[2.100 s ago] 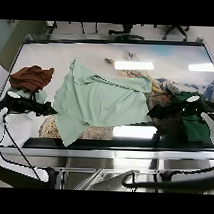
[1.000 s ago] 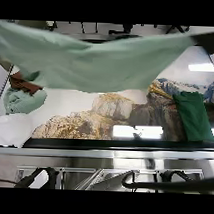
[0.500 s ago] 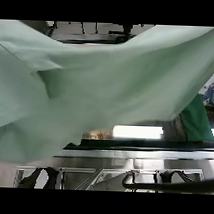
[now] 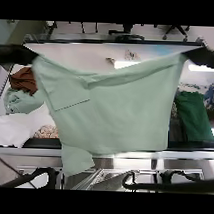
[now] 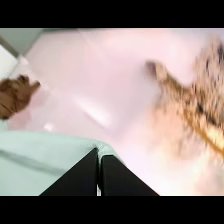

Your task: Fold the shirts.

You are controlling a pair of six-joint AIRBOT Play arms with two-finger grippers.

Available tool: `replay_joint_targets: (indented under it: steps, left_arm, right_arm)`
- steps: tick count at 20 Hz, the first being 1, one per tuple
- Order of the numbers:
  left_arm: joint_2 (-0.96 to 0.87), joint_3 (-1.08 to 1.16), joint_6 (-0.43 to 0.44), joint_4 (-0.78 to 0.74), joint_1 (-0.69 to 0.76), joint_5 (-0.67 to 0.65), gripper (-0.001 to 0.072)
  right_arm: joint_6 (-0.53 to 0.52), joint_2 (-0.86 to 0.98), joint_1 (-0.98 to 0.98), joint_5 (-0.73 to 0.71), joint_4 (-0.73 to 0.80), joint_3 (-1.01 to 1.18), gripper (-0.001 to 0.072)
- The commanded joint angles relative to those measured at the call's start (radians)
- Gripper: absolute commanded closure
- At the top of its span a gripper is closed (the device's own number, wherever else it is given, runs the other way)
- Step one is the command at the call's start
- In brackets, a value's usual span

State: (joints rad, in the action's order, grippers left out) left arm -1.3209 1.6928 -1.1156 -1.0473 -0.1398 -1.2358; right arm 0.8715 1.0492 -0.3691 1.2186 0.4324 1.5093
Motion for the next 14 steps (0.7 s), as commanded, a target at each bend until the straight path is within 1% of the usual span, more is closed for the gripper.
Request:
replay_joint_targets:
  steps: [1,4,6,7,9,11,12,14]
  left_arm:
    - [-0.283,0.002,-0.042,-0.125,0.064,0.068,0.0699]
    - [-0.542,0.216,-0.102,-0.140,0.058,0.004,0.0699]
    - [-0.658,0.379,-0.143,-0.140,0.058,-0.031,0.0699]
    - [-0.686,0.436,-0.158,-0.139,0.058,-0.028,0.0699]
    - [-0.676,0.436,-0.163,-0.139,0.058,0.006,0.0699]
    - [-0.629,0.349,-0.162,-0.142,0.054,0.039,0.0699]
    - [-0.612,0.313,-0.162,-0.143,0.048,0.036,0.0699]
    - [-0.600,0.264,-0.174,-0.178,0.037,-0.012,0.0699]
  right_arm:
    - [-0.035,0.224,0.065,-0.121,0.036,-0.076,0.0695]
    - [-0.034,0.401,0.076,-0.212,0.027,-0.027,0.0695]
    - [-0.024,0.488,0.072,-0.220,0.005,0.045,0.0695]
    - [-0.013,0.518,0.072,-0.219,0.005,0.081,0.0695]
    - [-0.007,0.551,0.073,-0.216,0.005,0.127,0.0695]
    - [-0.008,0.553,0.073,-0.215,0.019,0.129,0.0695]
    - [-0.007,0.553,0.073,-0.206,0.038,0.129,0.0695]
    - [0.001,0.553,0.073,-0.177,0.087,0.129,0.0695]
